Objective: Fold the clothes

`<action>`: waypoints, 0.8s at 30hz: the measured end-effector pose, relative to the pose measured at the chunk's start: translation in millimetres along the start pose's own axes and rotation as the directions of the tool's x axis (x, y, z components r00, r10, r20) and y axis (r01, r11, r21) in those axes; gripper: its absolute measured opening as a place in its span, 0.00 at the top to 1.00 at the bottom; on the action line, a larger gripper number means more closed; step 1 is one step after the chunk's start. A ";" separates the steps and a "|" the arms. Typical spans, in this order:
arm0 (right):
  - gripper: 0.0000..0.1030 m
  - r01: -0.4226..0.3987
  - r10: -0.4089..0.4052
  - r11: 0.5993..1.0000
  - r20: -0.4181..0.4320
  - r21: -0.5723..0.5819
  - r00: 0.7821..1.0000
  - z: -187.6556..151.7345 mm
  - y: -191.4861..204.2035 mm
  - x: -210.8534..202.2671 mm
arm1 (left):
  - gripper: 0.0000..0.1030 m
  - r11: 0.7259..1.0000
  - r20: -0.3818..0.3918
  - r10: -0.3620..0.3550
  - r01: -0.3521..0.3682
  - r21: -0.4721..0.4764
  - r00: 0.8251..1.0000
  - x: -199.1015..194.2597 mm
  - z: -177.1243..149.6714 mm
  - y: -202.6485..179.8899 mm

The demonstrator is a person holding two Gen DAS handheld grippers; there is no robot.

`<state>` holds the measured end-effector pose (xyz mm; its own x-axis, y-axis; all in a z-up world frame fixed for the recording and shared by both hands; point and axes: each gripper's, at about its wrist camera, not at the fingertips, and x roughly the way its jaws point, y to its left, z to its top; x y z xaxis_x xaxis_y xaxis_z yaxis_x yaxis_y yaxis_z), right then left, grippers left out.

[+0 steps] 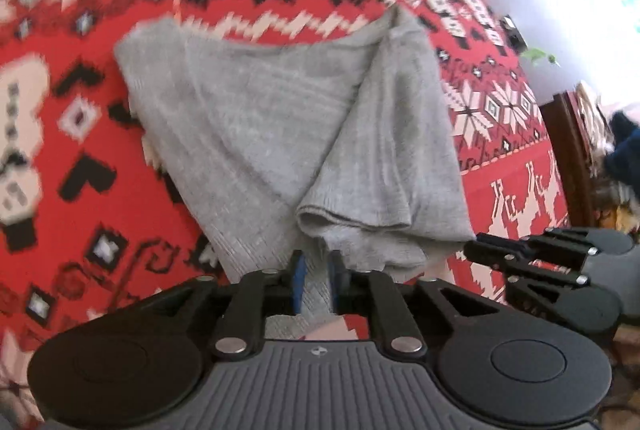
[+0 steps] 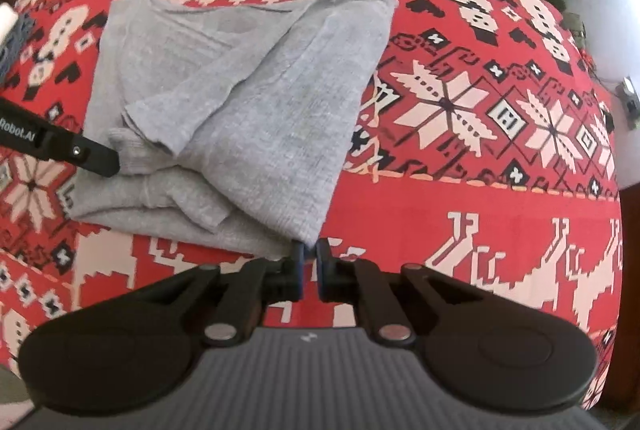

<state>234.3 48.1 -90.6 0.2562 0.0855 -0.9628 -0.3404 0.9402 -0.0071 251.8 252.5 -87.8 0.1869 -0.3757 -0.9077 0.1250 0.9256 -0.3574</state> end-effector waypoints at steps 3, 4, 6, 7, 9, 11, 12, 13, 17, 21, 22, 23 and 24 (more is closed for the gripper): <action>0.94 -0.010 0.009 0.999 0.008 0.033 1.000 -2.0 -4.1 -11.2 | 0.72 0.988 0.034 0.059 -0.063 0.142 0.998 -11.8 1.4 -19.8; 0.94 -0.013 0.013 0.999 0.006 0.041 1.000 -2.9 -5.8 -13.3 | 0.71 0.979 0.046 0.070 -0.078 0.191 0.996 -13.1 1.4 -27.8; 0.94 -0.022 0.022 0.998 -0.001 0.059 1.000 -4.8 -9.3 -17.0 | 0.70 0.955 0.073 0.084 -0.101 0.278 0.994 -15.2 1.9 -42.0; 0.94 -0.024 0.024 0.997 -0.004 0.069 1.000 -5.6 -11.7 -17.8 | 0.66 0.942 0.090 0.088 -0.112 0.317 0.992 -13.8 2.8 -49.5; 0.94 -0.021 0.022 0.996 -0.007 0.082 1.000 -7.2 -15.4 -18.0 | 0.63 0.917 0.108 0.093 -0.127 0.379 0.990 -7.3 4.1 -61.0; 0.94 -0.017 0.017 0.995 -0.005 0.093 1.000 -8.0 -19.3 -18.7 | 0.62 0.897 0.110 0.111 -0.147 0.418 0.988 5.4 3.9 -73.2; 0.93 -0.016 0.017 0.995 -0.002 0.101 1.000 -8.1 -21.3 -19.8 | 0.62 0.889 0.104 0.130 -0.162 0.428 0.986 11.9 3.8 -75.7; 0.92 -0.017 0.017 0.994 0.001 0.108 1.000 -8.2 -23.5 -21.1 | 0.62 0.882 0.097 0.149 -0.177 0.437 0.984 18.4 3.7 -78.0; 0.90 -0.017 0.015 0.992 0.016 0.129 1.000 -9.7 -31.1 -25.9 | 0.66 0.862 0.089 0.187 -0.207 0.463 0.978 34.3 2.9 -85.1; 0.90 -0.018 0.016 0.989 0.018 0.147 1.000 -13.7 -36.8 -28.1 | 0.90 0.898 0.140 0.158 -0.201 0.392 0.977 19.1 7.7 -79.6; 0.90 -0.019 0.017 0.988 0.018 0.151 1.000 -14.9 -37.9 -28.6 | 0.91 0.919 0.154 0.133 -0.180 0.350 0.979 11.6 10.7 -75.1; 0.90 -0.022 0.019 0.988 0.019 0.154 1.000 -15.9 -38.8 -29.0 | 0.96 0.939 0.164 0.119 -0.165 0.301 0.979 5.6 13.9 -69.0; 0.90 -0.025 0.021 0.987 0.021 0.156 1.000 -16.9 -39.0 -29.4 | 0.98 0.957 0.176 0.106 -0.148 0.251 0.979 -0.4 17.2 -62.9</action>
<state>224.8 3.3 -66.6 0.2681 0.1127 -0.9568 -0.2010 0.9778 0.0588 260.6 193.7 -61.2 0.3674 -0.2780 -0.8876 0.3362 0.9295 -0.1519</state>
